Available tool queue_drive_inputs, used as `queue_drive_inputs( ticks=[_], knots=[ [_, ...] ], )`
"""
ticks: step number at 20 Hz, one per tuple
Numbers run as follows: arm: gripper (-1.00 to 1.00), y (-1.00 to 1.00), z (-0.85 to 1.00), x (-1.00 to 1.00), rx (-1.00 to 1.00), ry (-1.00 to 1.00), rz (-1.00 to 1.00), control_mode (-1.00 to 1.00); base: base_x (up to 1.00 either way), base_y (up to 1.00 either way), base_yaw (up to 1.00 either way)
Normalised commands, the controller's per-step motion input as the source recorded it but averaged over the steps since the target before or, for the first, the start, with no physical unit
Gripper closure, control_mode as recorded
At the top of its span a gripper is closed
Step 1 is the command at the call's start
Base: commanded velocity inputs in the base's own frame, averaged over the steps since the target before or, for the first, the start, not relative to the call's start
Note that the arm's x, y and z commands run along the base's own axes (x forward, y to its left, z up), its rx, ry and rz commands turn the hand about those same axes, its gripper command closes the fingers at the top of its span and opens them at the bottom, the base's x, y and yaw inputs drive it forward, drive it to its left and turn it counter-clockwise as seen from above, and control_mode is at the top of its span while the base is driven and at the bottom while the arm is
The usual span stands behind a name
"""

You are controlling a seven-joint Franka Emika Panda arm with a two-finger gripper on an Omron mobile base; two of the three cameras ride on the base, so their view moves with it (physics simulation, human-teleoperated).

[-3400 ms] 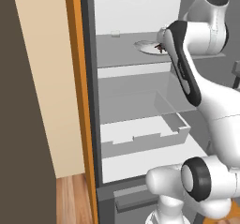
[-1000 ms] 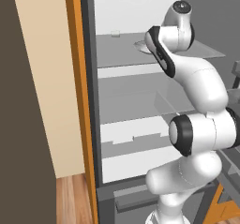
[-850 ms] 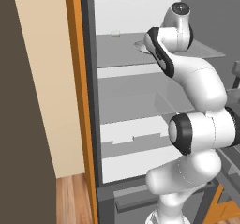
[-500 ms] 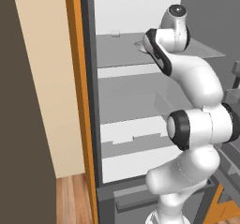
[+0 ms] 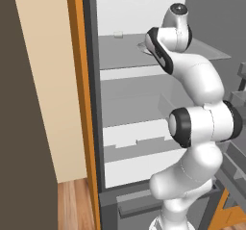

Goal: Retrieve the fish from the fridge and place it on the saucepan with marinade on the stove.

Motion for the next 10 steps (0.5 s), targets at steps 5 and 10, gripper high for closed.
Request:
queue_drive_inputs(
  ticks=[5,10],
  knots=[
    [-1.0,0.0,0.0,0.0,0.0,0.02,0.0,-1.0,0.0,0.0,0.0],
    [-1.0,-0.01,0.0,0.0,0.03,0.0,-0.05,-1.0,0.0,0.0,0.0]
  ],
)
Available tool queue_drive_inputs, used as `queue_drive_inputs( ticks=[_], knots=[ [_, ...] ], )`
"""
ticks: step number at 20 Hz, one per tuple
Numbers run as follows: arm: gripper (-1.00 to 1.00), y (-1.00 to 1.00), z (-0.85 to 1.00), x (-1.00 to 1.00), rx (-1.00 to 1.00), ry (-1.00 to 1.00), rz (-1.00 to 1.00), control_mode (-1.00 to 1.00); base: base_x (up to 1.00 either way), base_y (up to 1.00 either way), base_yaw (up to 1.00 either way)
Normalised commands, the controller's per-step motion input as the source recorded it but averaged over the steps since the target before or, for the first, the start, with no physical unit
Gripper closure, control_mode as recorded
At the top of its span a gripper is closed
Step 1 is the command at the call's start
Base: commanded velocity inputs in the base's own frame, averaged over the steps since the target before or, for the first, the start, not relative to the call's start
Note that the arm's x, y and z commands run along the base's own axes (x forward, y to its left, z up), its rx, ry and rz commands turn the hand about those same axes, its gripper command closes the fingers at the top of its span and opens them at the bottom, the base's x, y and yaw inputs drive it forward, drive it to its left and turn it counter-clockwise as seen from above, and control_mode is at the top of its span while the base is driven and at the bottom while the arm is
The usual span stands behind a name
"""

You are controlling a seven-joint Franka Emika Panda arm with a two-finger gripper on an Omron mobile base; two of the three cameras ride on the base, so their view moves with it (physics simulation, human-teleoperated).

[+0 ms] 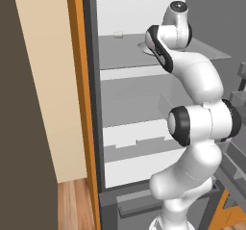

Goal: Retrieve the fish from the fridge and place it on the saucepan with marinade on the stove.

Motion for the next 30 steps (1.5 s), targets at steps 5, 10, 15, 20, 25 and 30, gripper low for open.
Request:
queue_drive_inputs(
  ticks=[5,10,15,20,25,30],
  knots=[
    [-1.0,0.0,-0.01,0.0,0.03,0.06,-0.02,-1.0,0.0,0.0,0.0],
    [-1.0,0.0,0.0,0.0,0.0,0.08,-0.02,-1.0,0.0,0.0,0.0],
    [-1.0,0.0,0.0,0.0,0.0,0.0,0.0,-1.0,0.0,0.0,0.0],
    [-1.0,0.0,0.0,0.0,0.0,0.0,0.0,-1.0,0.0,0.0,0.0],
    [1.0,0.0,0.0,0.0,0.0,0.0,0.0,-1.0,0.0,0.0,0.0],
    [1.0,0.0,0.0,0.0,0.0,0.0,0.0,-1.0,0.0,0.0,0.0]
  ],
)
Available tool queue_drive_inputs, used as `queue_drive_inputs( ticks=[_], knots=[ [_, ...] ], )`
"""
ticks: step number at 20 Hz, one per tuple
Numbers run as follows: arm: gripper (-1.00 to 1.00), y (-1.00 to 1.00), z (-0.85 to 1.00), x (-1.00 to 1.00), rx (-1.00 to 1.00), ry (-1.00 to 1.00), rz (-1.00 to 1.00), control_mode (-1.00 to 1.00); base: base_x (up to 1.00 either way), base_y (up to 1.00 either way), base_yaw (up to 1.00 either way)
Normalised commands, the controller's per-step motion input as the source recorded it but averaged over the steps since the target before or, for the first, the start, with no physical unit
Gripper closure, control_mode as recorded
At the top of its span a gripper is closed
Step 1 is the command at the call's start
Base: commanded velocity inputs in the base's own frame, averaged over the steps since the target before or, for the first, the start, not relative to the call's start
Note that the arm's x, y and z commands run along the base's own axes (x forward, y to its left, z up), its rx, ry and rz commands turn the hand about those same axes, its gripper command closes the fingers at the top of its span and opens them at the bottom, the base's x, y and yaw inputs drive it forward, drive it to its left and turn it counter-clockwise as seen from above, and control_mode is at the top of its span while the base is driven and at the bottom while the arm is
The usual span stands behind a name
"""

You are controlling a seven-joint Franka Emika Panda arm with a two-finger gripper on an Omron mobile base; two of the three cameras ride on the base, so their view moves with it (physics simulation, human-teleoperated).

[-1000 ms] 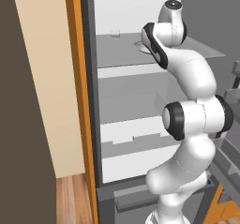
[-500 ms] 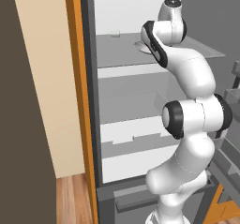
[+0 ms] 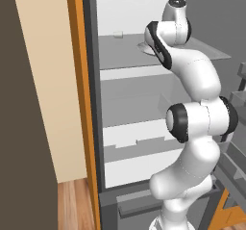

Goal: Retrieve the fish from the fridge and place it on the saucepan with marinade on the stove.

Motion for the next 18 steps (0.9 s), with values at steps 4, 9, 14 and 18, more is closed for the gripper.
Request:
queue_drive_inputs(
  ticks=[4,9,14,18],
  knots=[
    [1.0,0.0,0.0,0.0,0.0,0.0,0.0,-1.0,0.0,0.0,0.0],
    [1.0,0.0,0.0,0.0,0.0,0.0,0.0,-1.0,0.0,0.0,0.0],
    [1.0,-0.02,0.0,0.0,0.0,0.02,0.0,-1.0,0.0,0.0,0.0],
    [1.0,-0.01,0.0,-0.43,0.0,0.0,0.0,-1.0,0.0,0.0,0.0]
  ],
)
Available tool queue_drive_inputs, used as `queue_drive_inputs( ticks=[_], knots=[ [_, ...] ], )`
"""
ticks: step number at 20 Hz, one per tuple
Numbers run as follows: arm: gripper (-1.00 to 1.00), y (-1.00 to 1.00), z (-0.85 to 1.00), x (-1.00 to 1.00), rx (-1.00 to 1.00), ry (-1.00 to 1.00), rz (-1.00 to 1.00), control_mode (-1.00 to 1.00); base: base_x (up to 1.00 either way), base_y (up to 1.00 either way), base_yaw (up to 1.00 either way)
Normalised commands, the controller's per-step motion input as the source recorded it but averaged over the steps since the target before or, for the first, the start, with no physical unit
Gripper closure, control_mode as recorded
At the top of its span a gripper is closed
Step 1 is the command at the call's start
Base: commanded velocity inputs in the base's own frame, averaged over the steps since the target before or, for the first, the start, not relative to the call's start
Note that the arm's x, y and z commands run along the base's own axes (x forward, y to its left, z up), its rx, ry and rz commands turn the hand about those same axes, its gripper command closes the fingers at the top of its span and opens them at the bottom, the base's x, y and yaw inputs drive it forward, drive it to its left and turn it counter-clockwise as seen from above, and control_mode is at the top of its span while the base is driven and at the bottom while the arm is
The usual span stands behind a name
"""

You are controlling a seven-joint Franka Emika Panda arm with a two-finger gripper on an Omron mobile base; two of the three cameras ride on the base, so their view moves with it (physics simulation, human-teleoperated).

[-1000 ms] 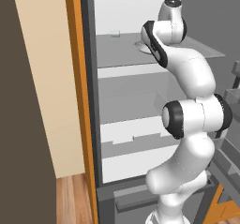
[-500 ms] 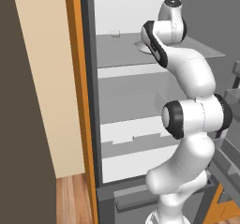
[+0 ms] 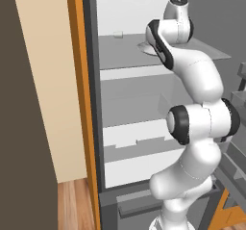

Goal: Retrieve the fish from the fridge and place it on the saucepan with marinade on the stove.

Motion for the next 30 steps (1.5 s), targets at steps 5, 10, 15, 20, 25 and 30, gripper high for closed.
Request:
queue_drive_inputs(
  ticks=[5,10,15,20,25,30],
  knots=[
    [1.0,0.0,0.0,-0.76,0.0,0.0,0.0,-1.0,0.0,0.0,0.0],
    [1.0,0.01,-0.06,-0.82,0.0,-0.02,0.0,-1.0,0.0,0.0,0.0],
    [1.0,0.11,0.0,-1.0,0.0,-0.12,0.0,-1.0,0.0,0.0,0.0],
    [1.0,0.04,0.09,-1.0,0.0,-0.11,0.0,-1.0,0.0,0.0,0.0],
    [1.0,0.1,0.0,-1.0,0.0,0.0,0.0,-1.0,0.0,0.0,0.0],
    [1.0,0.28,0.0,-1.0,0.0,0.12,0.0,-1.0,0.0,0.0,0.0]
  ],
)
